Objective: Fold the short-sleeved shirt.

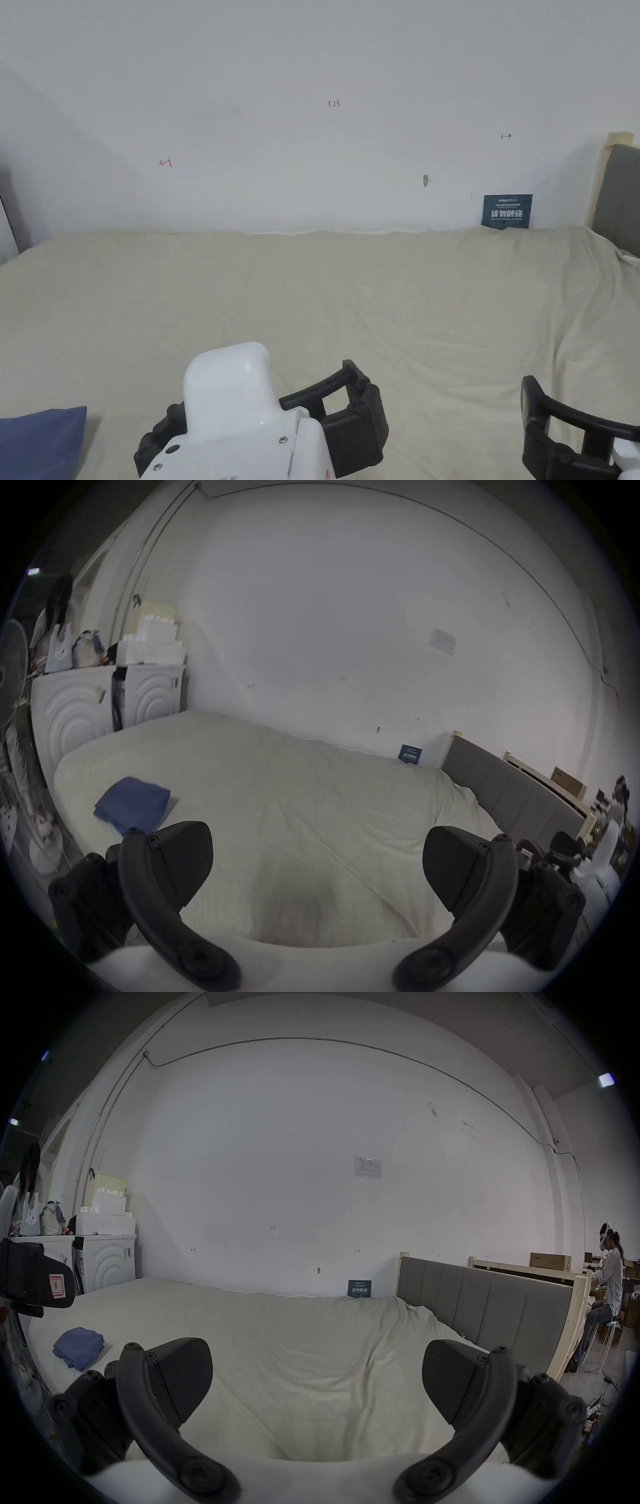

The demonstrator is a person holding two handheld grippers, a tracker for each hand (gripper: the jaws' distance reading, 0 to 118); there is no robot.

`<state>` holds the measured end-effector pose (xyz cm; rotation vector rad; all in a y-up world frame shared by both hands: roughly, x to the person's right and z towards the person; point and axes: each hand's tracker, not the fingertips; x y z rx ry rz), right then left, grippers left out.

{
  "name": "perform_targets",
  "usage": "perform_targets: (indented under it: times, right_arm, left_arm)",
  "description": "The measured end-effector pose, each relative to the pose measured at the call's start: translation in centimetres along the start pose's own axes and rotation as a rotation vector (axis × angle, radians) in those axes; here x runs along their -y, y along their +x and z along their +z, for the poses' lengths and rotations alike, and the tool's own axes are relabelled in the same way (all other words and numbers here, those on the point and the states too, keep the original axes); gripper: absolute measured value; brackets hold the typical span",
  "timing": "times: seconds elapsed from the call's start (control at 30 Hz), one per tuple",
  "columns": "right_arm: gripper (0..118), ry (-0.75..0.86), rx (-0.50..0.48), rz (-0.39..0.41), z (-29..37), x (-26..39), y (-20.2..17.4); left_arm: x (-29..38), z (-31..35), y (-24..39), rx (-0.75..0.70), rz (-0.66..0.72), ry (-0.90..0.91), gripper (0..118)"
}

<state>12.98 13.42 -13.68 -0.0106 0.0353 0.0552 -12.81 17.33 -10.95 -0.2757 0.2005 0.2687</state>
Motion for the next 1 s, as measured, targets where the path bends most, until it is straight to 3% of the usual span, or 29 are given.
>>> perform_targets:
  times: [0.2,1.0]
  right_arm:
    - [118,0.0,-0.006,0.003,0.1,0.0,-0.2]
    - [118,-0.009,-0.016,-0.014,-0.2,0.8,-0.1]
  left_arm:
    - [0.0,-1.1,-1.5,-0.03,0.14,-0.035,118]
    - [0.5,-2.1,-1.8,-0.051,0.086,-0.134,118]
